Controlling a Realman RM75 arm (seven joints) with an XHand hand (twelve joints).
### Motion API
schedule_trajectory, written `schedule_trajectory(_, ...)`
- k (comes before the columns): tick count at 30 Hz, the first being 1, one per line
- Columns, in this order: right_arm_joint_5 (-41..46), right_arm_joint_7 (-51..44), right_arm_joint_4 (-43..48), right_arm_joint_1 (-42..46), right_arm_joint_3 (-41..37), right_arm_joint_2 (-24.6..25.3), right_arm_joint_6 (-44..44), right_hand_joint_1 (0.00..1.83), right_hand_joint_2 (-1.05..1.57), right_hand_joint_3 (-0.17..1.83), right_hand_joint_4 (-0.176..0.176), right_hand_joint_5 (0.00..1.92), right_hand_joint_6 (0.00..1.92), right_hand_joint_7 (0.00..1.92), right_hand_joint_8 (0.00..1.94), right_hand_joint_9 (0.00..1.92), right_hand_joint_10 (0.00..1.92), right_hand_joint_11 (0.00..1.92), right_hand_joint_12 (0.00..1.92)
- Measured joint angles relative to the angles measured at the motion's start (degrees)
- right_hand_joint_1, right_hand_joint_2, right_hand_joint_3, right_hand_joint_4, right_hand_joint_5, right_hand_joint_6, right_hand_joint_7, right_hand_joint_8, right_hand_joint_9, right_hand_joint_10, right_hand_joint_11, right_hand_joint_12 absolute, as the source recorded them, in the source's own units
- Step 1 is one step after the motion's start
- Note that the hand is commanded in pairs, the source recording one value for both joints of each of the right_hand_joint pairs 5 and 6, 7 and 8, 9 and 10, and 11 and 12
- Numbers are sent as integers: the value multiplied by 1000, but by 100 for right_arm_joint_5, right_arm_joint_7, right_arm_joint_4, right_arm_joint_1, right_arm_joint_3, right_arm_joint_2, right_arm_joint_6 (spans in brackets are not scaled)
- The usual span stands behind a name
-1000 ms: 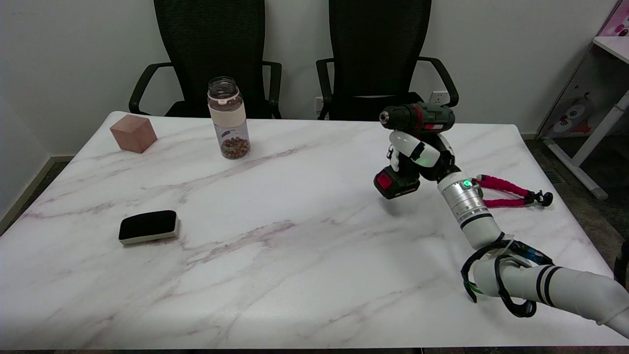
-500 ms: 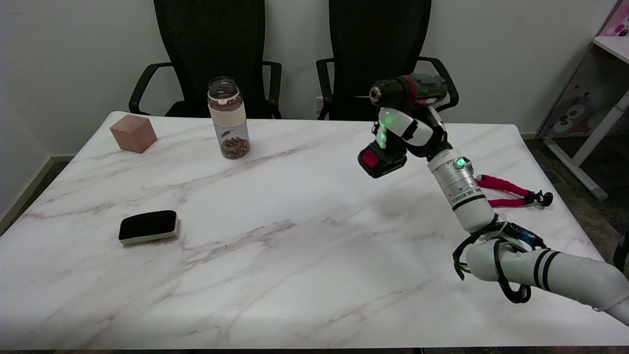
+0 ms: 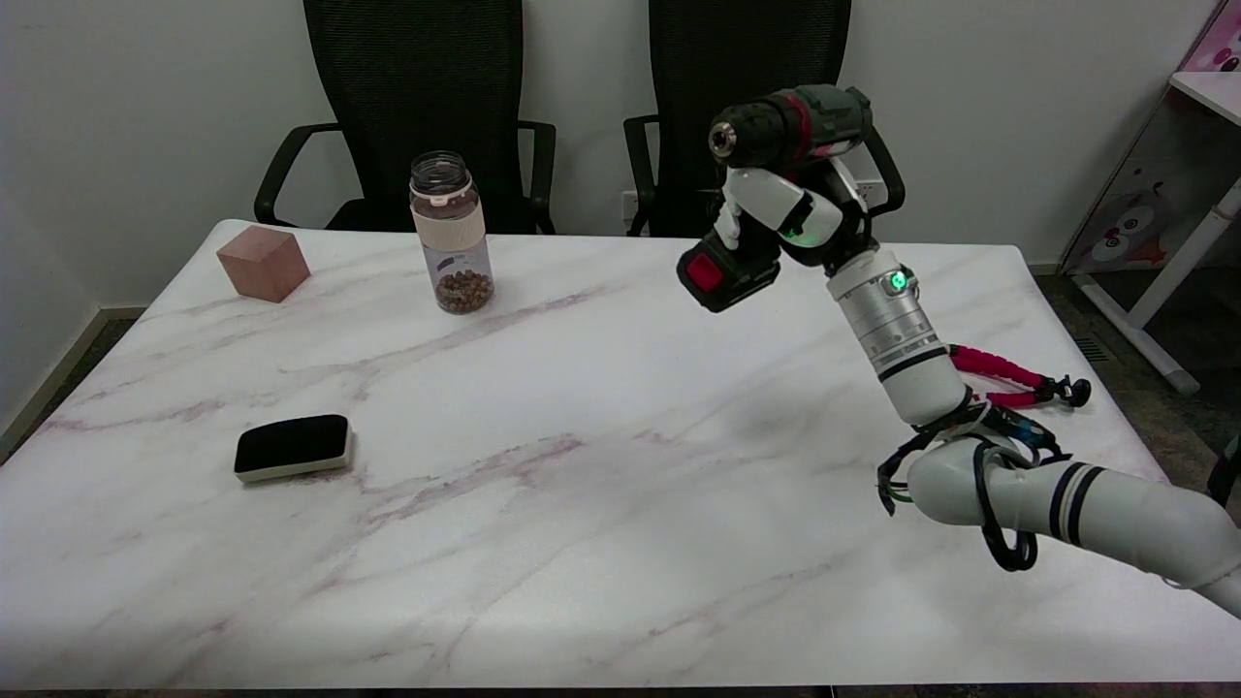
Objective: Pick up the power screwdriver.
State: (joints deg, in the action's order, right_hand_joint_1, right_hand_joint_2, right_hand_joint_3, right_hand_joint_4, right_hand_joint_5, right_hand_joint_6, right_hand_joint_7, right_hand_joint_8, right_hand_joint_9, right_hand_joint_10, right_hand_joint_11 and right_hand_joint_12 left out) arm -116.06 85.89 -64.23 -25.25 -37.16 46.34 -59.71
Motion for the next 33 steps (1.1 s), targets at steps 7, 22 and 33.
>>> schedule_trajectory(7, -57, -106, -268, -130, -23, -62, 47, 908, 775, 750, 176, 1920, 1920, 1920, 1920, 1920, 1920, 1920, 1920)
schedule_trajectory(22, -154, -207, -545, -312, -64, -131, 142, 903, 778, 768, 176, 1920, 1920, 1920, 1920, 1920, 1920, 1920, 1920)
schedule_trajectory(33, -172, -231, -623, -374, -66, -142, 208, 901, 777, 776, 176, 1920, 1920, 1920, 1920, 1920, 1920, 1920, 1920)
